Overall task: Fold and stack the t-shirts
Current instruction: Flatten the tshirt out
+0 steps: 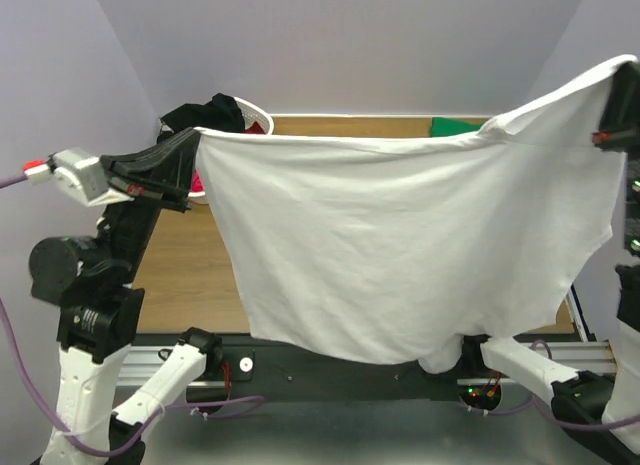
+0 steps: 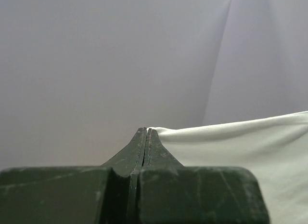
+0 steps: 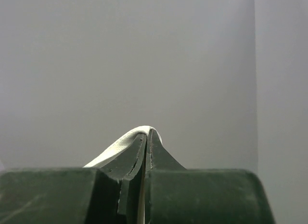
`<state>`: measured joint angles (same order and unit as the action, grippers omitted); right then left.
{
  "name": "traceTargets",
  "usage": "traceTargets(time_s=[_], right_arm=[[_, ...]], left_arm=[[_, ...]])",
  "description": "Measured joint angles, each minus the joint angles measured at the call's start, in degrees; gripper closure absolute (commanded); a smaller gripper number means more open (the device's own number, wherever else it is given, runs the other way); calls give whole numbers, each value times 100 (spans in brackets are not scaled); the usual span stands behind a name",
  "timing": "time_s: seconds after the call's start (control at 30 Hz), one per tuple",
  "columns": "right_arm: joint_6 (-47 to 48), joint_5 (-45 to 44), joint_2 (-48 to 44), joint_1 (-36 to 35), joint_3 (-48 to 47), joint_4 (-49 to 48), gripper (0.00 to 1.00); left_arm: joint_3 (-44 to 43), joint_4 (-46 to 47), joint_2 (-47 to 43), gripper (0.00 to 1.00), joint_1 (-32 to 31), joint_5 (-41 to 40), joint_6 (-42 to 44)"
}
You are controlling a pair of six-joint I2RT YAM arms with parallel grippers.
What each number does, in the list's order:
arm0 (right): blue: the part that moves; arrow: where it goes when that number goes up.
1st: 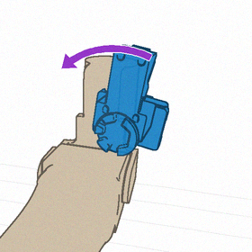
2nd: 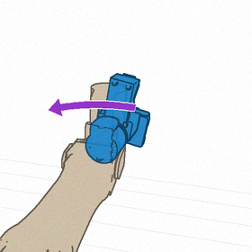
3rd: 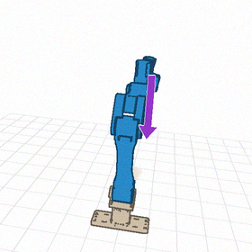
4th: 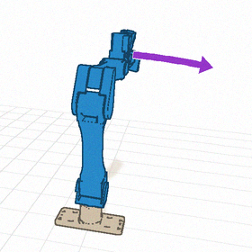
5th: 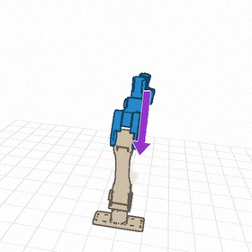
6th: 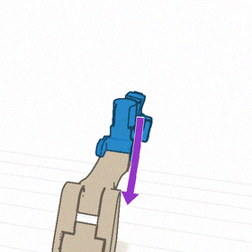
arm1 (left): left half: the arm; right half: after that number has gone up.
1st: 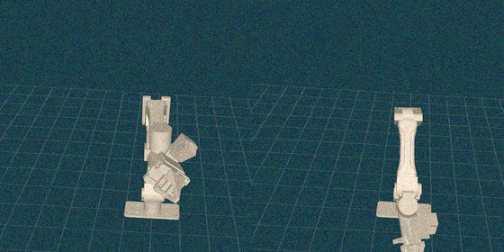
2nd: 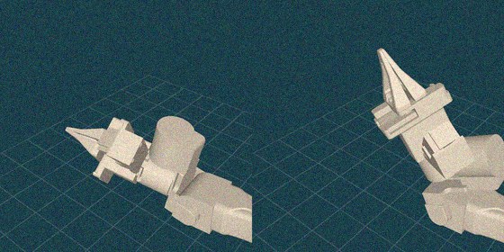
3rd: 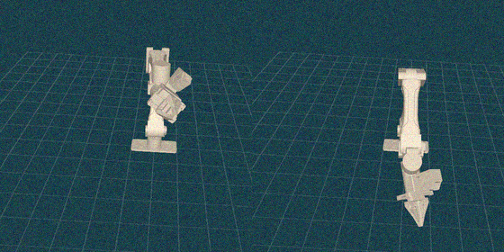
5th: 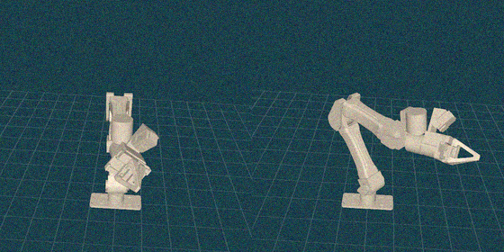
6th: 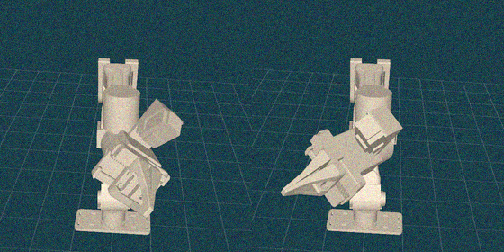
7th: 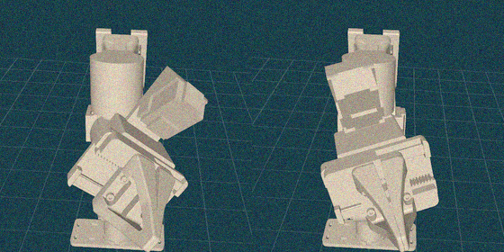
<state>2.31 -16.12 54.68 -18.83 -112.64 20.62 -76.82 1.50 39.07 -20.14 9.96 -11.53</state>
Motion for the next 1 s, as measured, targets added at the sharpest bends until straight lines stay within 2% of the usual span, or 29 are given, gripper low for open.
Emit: traceTargets(time_s=[0.13,0.27,0.43,0.47,0.5,0.53,0.57,0.6,0.67,0.7,0.73,0.87,1.0], right_arm=[[28,-293,352,0,734,-155,100],[48,-660,955,0,2026,-581,99],[-107,-734,2479,136,3110,-1106,99],[-181,-684,2896,243,3204,-1169,100],[-280,-621,3386,374,3189,-1224,91],[-385,-531,3849,494,3064,-1266,76],[-472,-435,4419,645,2833,-1335,55],[-490,-363,4857,765,2621,-1375,26],[-584,-269,5683,927,2026,-1342,16],[-584,-199,6102,1025,1646,-1351,7],[-608,-175,6299,1075,1515,-1362,2],[-649,-168,6164,1088,1523,-1311,0],[-667,-131,5171,1043,2118,-1445,0]], left_arm=[[487,190,428,100,0,-284,7],[1067,367,1244,100,0,-660,28],[1648,697,3042,100,31,-1510,87],[1676,734,3451,93,74,-1620,92],[1690,820,3884,66,140,-1762,90],[1690,925,4227,56,203,-1873,90],[1637,994,4618,44,282,-2009,76],[1521,1014,5038,33,374,-2142,46],[1235,1040,5560,3,463,-2302,-11],[1071,1106,5781,2,525,-2367,-55],[1008,1156,5812,2,555,-2382,-59],[892,1589,5460,2,520,-2345,-142],[901,1961,4771,1,466,-2175,-267]])
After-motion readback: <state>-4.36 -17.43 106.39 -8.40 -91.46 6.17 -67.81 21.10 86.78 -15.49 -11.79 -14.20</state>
